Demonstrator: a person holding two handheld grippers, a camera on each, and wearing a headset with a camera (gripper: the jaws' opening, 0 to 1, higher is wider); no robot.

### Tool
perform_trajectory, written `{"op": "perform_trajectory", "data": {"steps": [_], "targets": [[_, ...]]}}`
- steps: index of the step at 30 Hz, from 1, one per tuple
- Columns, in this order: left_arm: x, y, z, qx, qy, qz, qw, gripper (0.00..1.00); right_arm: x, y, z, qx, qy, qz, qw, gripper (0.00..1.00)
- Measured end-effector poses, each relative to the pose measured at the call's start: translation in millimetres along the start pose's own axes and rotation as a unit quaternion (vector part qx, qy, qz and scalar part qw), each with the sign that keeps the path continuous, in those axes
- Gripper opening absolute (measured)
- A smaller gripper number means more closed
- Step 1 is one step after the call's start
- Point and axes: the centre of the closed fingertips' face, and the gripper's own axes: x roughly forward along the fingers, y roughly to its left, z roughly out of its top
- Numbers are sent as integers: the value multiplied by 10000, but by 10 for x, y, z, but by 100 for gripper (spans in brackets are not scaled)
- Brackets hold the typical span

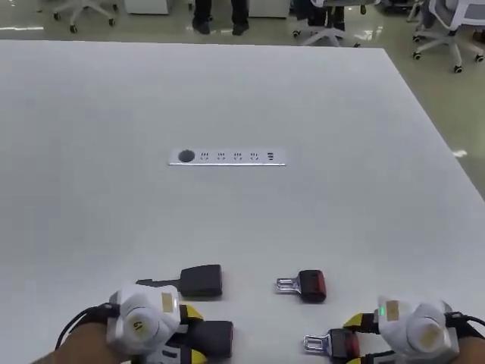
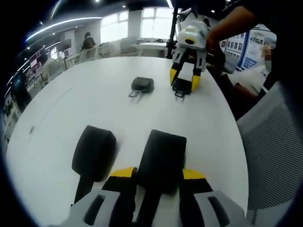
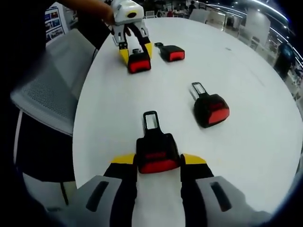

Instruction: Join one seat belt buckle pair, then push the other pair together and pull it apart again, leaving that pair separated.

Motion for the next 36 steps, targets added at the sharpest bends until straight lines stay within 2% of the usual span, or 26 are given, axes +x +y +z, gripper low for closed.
{"op": "perform_trajectory", "data": {"steps": [7, 12, 18, 26, 29, 36], "targets": [[4, -20, 14, 224, 210, -35, 9995, 35, 10, -38, -35, -17, 222, 102, 9997, 33], [11, -14, 3, 267, 357, -55, 9990, 35, 19, -40, -65, -208, 451, 110, 9987, 33], [11, -9, -13, 295, 484, -91, 9984, 35, 50, -20, -44, -213, 481, 64, 9986, 33], [-4, -28, -1, 295, 548, -76, 9980, 35, 138, 17, 71, -234, 427, 60, 9988, 33], [-6, -23, -9, 270, 538, -72, 9982, 35, 188, 69, 163, -245, 343, 83, 9991, 33], [-9, -7, -18, 265, 562, -61, 9981, 35, 309, 71, 348, -234, 164, 110, 9995, 33]]}}
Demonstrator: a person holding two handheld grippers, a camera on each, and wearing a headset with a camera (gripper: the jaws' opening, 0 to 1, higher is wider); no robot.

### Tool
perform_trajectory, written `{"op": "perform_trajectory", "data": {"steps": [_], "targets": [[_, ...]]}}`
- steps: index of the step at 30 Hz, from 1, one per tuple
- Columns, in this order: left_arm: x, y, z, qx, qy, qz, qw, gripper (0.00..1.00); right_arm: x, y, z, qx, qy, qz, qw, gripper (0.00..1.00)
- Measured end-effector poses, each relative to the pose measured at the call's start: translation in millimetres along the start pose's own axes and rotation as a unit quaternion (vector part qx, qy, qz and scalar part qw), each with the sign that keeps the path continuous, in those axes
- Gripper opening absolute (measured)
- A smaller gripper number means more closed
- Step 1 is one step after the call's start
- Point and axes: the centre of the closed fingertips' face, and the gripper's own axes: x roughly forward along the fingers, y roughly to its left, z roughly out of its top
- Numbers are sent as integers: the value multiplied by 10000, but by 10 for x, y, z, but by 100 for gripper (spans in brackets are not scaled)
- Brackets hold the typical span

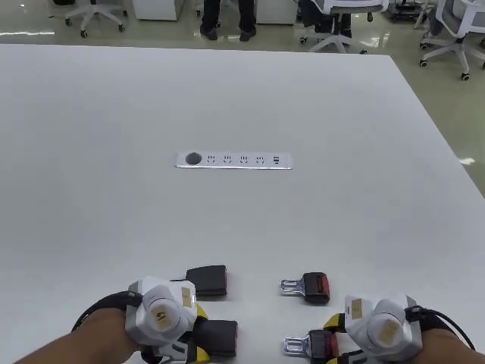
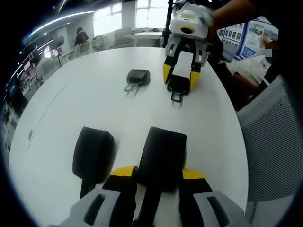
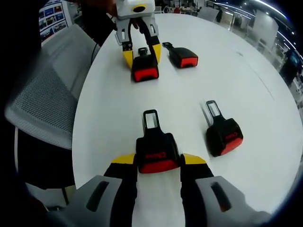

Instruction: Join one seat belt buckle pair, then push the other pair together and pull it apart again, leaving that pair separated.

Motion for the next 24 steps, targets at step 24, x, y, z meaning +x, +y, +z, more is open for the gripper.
{"op": "perform_trajectory", "data": {"steps": [24], "targets": [[-3, -7, 22, -42, -1, 75, 10000, 35, 278, 106, 482, -27, -361, 30, 9993, 33]]}}
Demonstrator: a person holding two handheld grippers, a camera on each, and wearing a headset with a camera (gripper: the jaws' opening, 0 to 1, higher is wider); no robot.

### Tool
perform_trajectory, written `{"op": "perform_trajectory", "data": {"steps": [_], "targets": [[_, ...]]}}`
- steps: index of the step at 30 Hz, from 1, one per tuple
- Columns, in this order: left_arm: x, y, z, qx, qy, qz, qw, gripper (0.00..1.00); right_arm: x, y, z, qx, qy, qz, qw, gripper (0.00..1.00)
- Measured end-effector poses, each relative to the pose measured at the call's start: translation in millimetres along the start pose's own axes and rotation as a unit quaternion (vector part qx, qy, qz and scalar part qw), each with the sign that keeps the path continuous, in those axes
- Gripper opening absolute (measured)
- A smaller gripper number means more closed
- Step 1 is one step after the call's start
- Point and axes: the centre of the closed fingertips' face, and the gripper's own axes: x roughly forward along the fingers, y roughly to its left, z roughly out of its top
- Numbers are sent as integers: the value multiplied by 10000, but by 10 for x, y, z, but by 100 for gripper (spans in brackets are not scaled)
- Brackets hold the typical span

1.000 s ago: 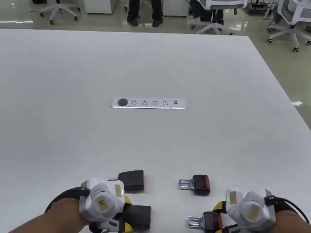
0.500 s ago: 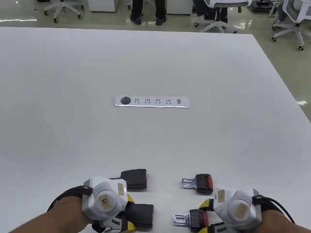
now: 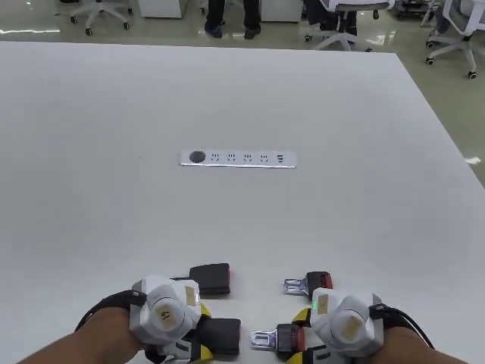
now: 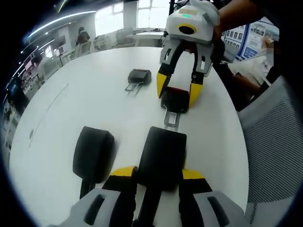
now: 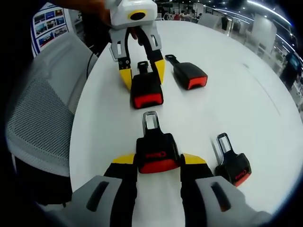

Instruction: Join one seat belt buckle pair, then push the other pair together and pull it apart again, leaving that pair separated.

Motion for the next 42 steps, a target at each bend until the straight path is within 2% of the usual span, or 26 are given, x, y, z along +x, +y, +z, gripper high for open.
{"op": "perform_trajectory", "data": {"steps": [5, 12, 14, 17, 18, 19, 21, 27, 37, 42], "targets": [[-7, -7, 11, 20, 11, 10, 10000, 35, 47, -20, 84, -64, 65, 28, 10000, 33], [2, 3, -9, 49, 13, 24, 10000, 35, 109, -16, 139, -80, -6, 91, 9999, 33], [-1, 0, -4, 50, 6, 28, 10000, 35, 118, -2, 160, -37, -73, 99, 9999, 33], [-2, -6, -1, 67, 3, 34, 10000, 35, 179, 50, 295, 172, -310, 140, 9993, 33], [-7, -9, -4, 104, 14, 28, 9999, 35, 184, 41, 275, 154, -198, 90, 9996, 33], [-10, -9, 0, 85, 7, 33, 10000, 35, 192, 18, 286, -209, -121, 41, 9997, 33], [-10, -9, 0, 98, 2, 41, 9999, 35, 181, -2, 271, -46, -189, 70, 9998, 33], [-1, 1, 2, 96, 34, 78, 9999, 35, 201, -8, 287, 34, -231, 21, 9997, 33], [13, 25, -29, 135, 33, 71, 9999, 35, 221, 4, 344, 26, -205, 34, 9998, 32], [12, 12, -10, 231, 86, 12, 9997, 34, 285, -10, 422, 12, -217, 41, 9998, 32]]}}
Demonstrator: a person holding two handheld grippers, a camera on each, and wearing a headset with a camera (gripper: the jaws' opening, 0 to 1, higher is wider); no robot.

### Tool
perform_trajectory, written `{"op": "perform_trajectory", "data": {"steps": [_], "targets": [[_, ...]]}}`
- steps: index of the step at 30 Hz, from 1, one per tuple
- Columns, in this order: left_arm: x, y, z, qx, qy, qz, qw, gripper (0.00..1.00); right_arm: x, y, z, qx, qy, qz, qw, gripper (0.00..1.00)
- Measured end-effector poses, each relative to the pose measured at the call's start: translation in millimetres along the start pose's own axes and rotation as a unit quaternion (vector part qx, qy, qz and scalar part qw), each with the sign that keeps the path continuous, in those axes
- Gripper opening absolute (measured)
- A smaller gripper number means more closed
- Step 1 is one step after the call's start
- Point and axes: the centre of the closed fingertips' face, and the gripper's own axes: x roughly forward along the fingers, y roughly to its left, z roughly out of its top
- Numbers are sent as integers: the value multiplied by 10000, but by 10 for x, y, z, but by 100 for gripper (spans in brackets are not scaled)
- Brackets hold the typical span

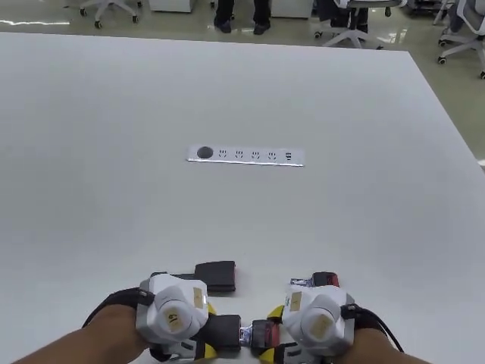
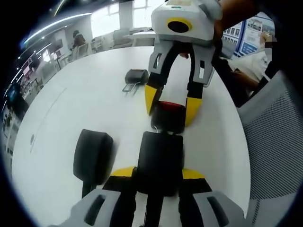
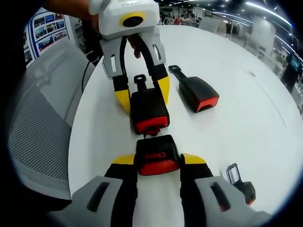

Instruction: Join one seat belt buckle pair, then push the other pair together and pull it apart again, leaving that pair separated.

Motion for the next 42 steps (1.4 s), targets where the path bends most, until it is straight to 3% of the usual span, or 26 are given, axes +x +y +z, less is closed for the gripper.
{"op": "perform_trajectory", "data": {"steps": [14, 19, 42], "targets": [[17, 6, -8, 289, 83, -170, 9994, 34, 36, 22, 36, -77, -44, 78, 9999, 32], [33, 2, -32, 323, 85, -240, 9992, 34, 81, 77, 63, -42, 73, 139, 9999, 32], [24, -19, -33, 389, 24, -283, 9988, 34, 61, 77, 83, -170, -137, 25, 9998, 32]]}}
